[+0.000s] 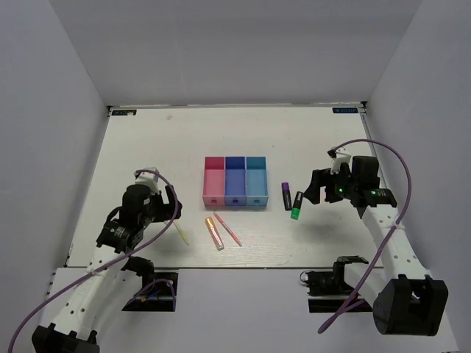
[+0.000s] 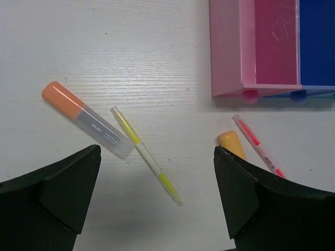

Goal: Sort the stationery into containers
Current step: Pick up the pen from the center of the board.

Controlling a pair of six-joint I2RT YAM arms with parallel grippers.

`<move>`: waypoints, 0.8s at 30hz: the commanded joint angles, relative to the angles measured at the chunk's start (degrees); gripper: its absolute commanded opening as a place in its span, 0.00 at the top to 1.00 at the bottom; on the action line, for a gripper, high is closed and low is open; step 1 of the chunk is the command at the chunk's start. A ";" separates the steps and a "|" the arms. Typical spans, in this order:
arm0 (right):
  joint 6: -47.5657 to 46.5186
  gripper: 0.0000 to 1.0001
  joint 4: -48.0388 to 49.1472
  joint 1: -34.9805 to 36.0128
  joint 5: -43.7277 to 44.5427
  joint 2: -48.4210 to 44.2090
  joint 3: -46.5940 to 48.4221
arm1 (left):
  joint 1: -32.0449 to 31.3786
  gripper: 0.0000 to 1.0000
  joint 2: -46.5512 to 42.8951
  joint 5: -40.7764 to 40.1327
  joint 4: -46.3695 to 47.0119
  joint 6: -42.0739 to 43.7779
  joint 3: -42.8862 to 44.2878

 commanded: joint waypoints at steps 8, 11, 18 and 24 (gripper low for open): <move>-0.53 0.10 0.79 0.06 -0.26 -1.17 -0.12 | 0.21 0.01 3.07 1.42 0.94 -1.64 0.64; -5.34 0.10 -0.79 0.06 -2.54 -1.34 -0.12 | 0.12 0.04 4.12 0.98 2.08 -3.13 0.11; -7.93 0.53 -4.31 0.41 -9.48 1.55 5.83 | 0.29 0.93 15.62 -7.36 -2.21 -16.47 5.45; -5.99 0.18 -3.08 0.94 -11.43 2.88 5.68 | 0.73 0.20 29.69 -13.51 -7.93 -25.28 12.58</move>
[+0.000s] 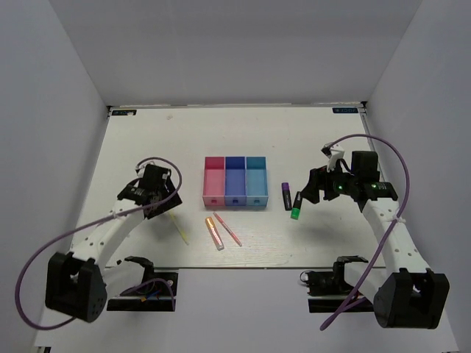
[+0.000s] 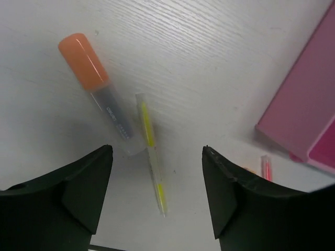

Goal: Sort the stationery into containers
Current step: Pick up the pen from the center of the board.

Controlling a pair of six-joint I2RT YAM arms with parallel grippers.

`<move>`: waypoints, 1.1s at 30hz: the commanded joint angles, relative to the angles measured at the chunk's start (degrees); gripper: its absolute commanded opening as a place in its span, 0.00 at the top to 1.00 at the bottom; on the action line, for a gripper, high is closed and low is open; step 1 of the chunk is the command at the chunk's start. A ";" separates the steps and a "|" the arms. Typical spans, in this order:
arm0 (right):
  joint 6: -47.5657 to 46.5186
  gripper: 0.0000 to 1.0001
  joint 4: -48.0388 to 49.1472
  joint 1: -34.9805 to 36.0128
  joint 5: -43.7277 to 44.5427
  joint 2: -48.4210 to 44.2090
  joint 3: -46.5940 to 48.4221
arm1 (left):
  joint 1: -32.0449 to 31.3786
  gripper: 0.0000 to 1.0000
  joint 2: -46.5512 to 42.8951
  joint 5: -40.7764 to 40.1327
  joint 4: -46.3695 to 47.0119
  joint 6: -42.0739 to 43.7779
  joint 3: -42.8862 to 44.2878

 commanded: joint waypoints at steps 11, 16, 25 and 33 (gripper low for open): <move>-0.64 0.22 -0.97 0.15 -2.46 -4.27 -0.41 | 10.05 0.36 18.82 -1.93 -2.91 -11.85 7.93; -1.52 0.21 -1.49 0.15 -1.59 -4.27 -0.32 | 10.49 0.36 22.78 -2.09 -1.15 -12.91 7.40; -2.14 0.20 -1.58 -0.11 -0.62 -3.92 -0.49 | 11.90 0.54 27.44 -2.27 2.54 -13.79 4.15; -2.58 0.20 -1.49 -0.11 -0.18 -4.01 -0.93 | 7.96 0.86 20.88 -5.07 -0.61 -8.27 6.96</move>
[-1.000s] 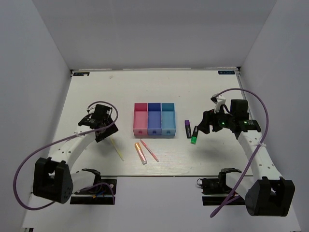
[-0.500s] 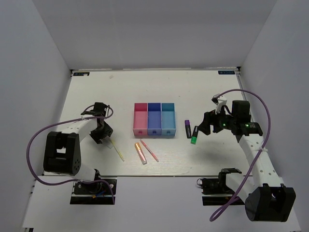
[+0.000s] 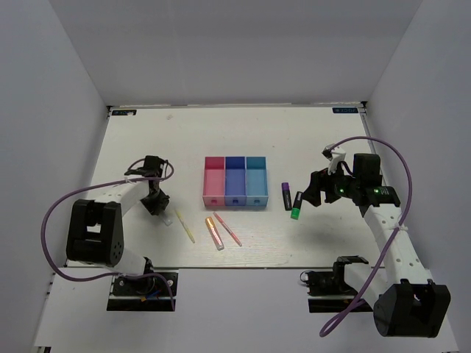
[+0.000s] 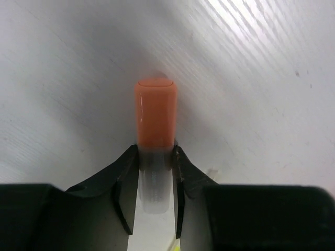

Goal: Sort the stationery into containers
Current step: Pick up the pen from the center of the board, then place the pen in the storage box.

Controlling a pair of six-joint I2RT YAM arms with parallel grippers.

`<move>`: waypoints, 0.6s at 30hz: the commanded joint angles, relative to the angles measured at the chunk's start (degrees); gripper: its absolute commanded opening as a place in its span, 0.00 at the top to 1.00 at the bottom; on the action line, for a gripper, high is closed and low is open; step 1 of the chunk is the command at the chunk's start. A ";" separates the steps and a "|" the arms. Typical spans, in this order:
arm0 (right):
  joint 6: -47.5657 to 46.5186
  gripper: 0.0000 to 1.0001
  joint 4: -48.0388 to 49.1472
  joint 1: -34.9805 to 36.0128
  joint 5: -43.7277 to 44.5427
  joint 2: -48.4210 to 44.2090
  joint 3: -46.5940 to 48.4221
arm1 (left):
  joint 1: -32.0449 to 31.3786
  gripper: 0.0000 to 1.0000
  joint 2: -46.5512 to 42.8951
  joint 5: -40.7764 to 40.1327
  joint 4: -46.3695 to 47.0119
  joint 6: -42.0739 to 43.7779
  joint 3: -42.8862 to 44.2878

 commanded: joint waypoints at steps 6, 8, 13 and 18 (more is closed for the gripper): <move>-2.27 0.72 0.01 -0.11 -1.03 0.34 -0.45 | -10.82 0.94 -7.35 -3.30 -5.09 9.05 15.09; -2.62 1.00 -0.51 -0.11 -1.56 0.70 -0.10 | -13.89 0.96 -5.76 0.47 -5.62 11.77 21.91; -2.63 1.00 -1.13 0.06 -2.79 1.58 -0.10 | -22.23 0.99 6.17 1.98 -5.88 17.59 35.37; -2.89 0.92 -1.13 -0.20 -2.53 1.84 -0.19 | -25.16 0.97 15.51 0.84 -7.47 20.05 45.23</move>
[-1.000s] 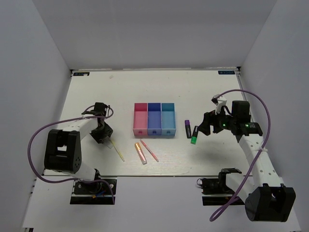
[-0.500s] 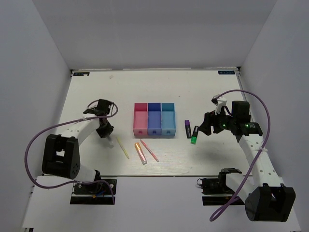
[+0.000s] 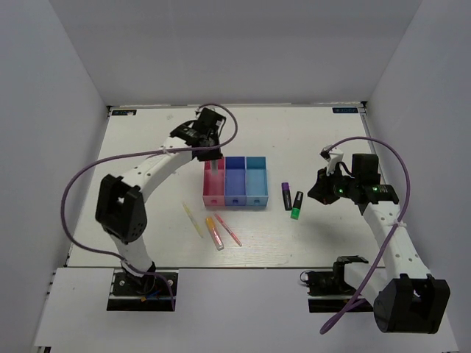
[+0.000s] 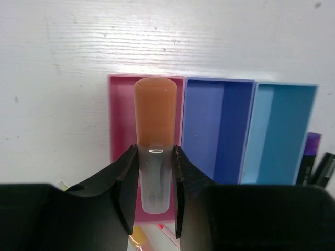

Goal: Sort the stationery into containers
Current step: Place the pen in the storage box.

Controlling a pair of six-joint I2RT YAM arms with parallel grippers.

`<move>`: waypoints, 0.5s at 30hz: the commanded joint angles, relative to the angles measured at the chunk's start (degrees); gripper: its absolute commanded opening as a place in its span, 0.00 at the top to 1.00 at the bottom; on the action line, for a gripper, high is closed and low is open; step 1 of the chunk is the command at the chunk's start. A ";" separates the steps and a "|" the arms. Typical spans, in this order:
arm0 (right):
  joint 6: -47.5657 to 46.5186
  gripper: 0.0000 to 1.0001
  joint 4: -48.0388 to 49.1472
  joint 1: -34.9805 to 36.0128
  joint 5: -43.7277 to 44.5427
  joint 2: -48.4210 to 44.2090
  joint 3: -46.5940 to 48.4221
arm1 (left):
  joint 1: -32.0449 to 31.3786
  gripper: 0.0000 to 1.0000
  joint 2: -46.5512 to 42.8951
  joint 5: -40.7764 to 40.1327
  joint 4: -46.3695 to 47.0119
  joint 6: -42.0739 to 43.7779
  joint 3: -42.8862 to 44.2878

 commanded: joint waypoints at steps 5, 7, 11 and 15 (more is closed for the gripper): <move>-2.09 0.55 -1.70 -0.04 -2.80 0.86 0.20 | -2.15 0.93 6.35 -1.99 -4.53 3.49 4.52; -2.70 0.46 -2.05 -0.04 -3.94 1.21 0.29 | -2.24 0.90 6.53 -2.52 -4.53 3.66 3.81; -3.49 0.18 -2.67 0.30 -5.61 1.47 0.38 | -2.41 0.67 6.88 -2.00 -3.82 4.37 2.76; -4.81 0.10 -3.46 0.13 -7.02 1.48 0.56 | -3.03 0.39 6.97 -1.38 -3.82 4.81 2.84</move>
